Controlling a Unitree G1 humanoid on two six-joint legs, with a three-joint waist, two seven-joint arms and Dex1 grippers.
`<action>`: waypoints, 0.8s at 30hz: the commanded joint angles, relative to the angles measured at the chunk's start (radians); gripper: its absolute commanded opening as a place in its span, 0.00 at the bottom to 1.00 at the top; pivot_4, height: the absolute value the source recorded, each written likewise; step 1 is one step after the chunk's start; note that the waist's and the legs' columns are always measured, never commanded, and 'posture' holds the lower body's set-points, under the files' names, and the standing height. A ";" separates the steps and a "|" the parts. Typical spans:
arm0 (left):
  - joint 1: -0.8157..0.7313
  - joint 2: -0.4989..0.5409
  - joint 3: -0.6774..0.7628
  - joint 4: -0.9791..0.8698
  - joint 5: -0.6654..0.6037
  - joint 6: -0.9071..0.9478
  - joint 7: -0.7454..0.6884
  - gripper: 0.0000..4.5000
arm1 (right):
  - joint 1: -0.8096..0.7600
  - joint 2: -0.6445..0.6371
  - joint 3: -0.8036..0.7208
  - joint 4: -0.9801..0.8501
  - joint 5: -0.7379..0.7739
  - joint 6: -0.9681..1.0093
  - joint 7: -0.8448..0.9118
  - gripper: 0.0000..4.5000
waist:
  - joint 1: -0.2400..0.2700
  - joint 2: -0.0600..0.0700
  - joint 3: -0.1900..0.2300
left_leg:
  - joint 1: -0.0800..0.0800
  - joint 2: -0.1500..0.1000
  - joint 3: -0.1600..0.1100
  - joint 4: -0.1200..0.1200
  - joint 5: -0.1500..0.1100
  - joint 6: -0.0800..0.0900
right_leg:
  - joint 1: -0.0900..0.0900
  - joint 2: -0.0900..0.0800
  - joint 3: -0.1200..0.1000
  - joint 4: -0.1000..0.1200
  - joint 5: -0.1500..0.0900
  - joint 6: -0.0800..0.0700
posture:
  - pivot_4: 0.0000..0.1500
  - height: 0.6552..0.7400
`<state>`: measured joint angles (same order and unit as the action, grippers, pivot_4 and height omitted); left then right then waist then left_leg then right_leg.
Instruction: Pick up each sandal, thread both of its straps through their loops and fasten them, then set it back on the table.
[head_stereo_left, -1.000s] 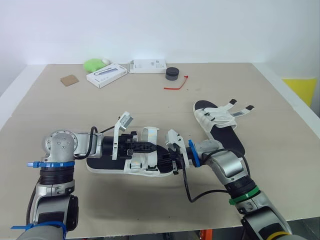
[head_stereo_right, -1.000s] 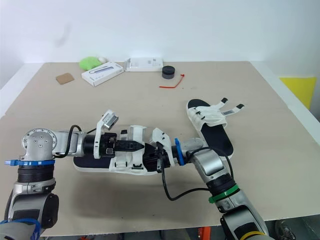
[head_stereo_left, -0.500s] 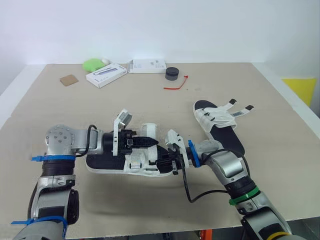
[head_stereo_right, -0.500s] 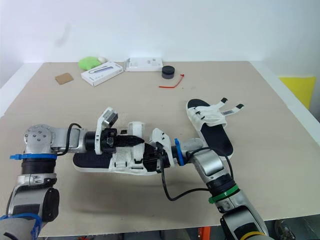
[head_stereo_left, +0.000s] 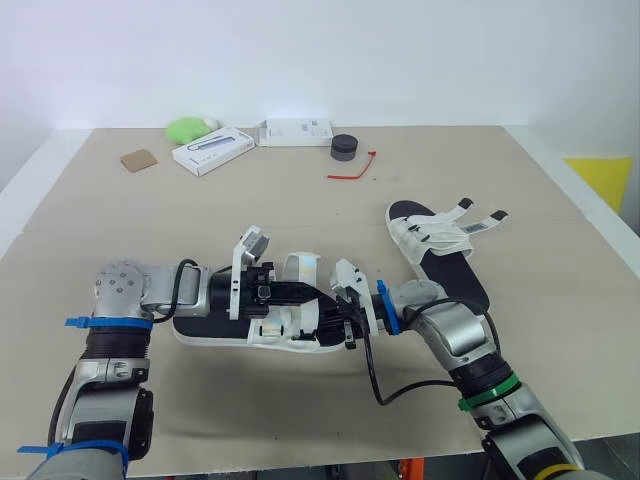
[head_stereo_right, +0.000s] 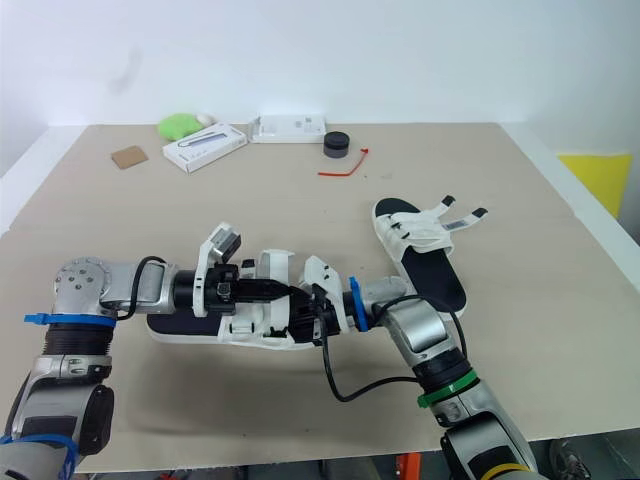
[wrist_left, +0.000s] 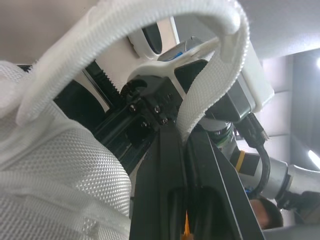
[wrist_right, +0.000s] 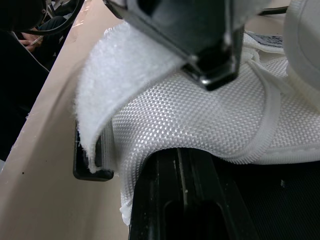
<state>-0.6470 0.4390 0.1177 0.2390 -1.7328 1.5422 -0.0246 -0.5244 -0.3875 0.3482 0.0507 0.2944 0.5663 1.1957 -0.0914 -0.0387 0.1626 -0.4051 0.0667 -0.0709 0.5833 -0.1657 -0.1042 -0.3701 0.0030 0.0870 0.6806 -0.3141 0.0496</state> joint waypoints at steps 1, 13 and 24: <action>0.013 0.029 -0.038 -0.001 -0.101 -0.048 0.050 0.01 | 0.049 -0.003 0.054 0.062 -0.038 0.041 -0.031 0.00 | 0.000 0.000 0.000 | 0.000 0.000 0.000 0.000 0.000 0.000 | 0.000 0.000 0.000 0.000 0.000 0.000 | 1.00 1.00; 0.080 0.111 -0.121 -0.073 0.062 -0.066 -0.019 0.01 | 0.052 -0.004 0.055 0.061 -0.039 0.043 -0.034 0.00 | 0.000 0.000 -0.001 | 0.000 0.000 0.000 0.000 0.000 0.000 | 0.000 0.000 0.000 0.000 0.000 0.000 | 1.00 1.00; 0.160 0.246 -0.352 -0.478 0.654 -0.396 -0.569 0.01 | 0.053 -0.009 0.047 0.053 -0.034 0.048 -0.034 0.00 | 0.001 0.001 -0.003 | 0.001 0.000 0.001 -0.002 -0.001 -0.002 | 0.000 0.000 0.000 0.000 -0.002 -0.003 | 1.00 1.00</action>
<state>-0.5175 0.6661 -0.1473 -0.1963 -1.1795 1.1880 -0.5136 -0.5159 -0.3891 0.3483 0.0414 0.2944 0.5688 1.1938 -0.0903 -0.0382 0.1601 -0.4040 0.0667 -0.0702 0.5818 -0.1667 -0.1063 -0.3703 0.0028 0.0872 0.6801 -0.3163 0.0468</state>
